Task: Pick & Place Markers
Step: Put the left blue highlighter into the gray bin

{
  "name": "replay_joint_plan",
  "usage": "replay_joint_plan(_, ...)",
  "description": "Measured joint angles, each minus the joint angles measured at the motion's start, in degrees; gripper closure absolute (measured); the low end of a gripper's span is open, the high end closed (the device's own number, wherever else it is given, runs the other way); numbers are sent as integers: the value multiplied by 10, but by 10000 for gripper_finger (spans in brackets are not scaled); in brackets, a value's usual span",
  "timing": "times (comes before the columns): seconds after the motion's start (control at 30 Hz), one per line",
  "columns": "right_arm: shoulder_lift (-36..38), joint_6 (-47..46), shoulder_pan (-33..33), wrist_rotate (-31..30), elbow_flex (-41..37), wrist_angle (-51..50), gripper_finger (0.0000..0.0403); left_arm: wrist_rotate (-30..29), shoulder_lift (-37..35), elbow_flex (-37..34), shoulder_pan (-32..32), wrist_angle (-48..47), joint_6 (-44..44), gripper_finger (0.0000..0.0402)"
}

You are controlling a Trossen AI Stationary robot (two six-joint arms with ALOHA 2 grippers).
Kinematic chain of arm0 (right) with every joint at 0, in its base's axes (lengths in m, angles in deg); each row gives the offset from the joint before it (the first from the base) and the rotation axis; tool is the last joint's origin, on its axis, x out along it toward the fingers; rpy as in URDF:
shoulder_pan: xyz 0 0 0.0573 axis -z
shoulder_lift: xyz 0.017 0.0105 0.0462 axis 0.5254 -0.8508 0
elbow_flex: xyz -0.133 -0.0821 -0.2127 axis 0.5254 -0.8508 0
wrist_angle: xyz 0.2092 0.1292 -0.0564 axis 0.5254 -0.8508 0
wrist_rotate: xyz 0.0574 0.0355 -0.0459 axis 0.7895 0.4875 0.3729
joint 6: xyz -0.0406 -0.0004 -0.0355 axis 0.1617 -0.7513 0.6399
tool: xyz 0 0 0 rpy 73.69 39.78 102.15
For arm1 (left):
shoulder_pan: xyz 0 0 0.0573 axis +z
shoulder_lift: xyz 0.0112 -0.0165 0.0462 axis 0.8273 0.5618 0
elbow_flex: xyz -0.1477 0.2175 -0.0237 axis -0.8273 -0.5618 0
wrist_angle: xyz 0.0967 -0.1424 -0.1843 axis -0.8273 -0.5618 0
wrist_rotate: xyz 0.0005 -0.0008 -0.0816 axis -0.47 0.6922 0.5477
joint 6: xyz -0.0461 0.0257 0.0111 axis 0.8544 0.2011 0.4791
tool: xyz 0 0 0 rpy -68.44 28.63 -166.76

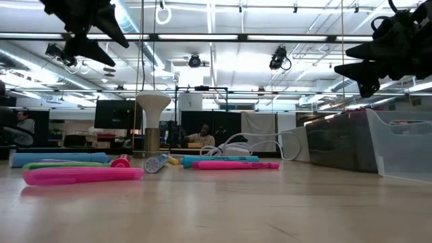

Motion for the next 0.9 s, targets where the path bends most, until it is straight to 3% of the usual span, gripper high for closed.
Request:
replay_joint_plan(0.43,0,0,0,0,0,0,190,1,121,134,-141,-229,262,58)
replay_joint_plan(0.9,0,0,0,0,0,0,190,123,259,235,-208,-335,354,58)
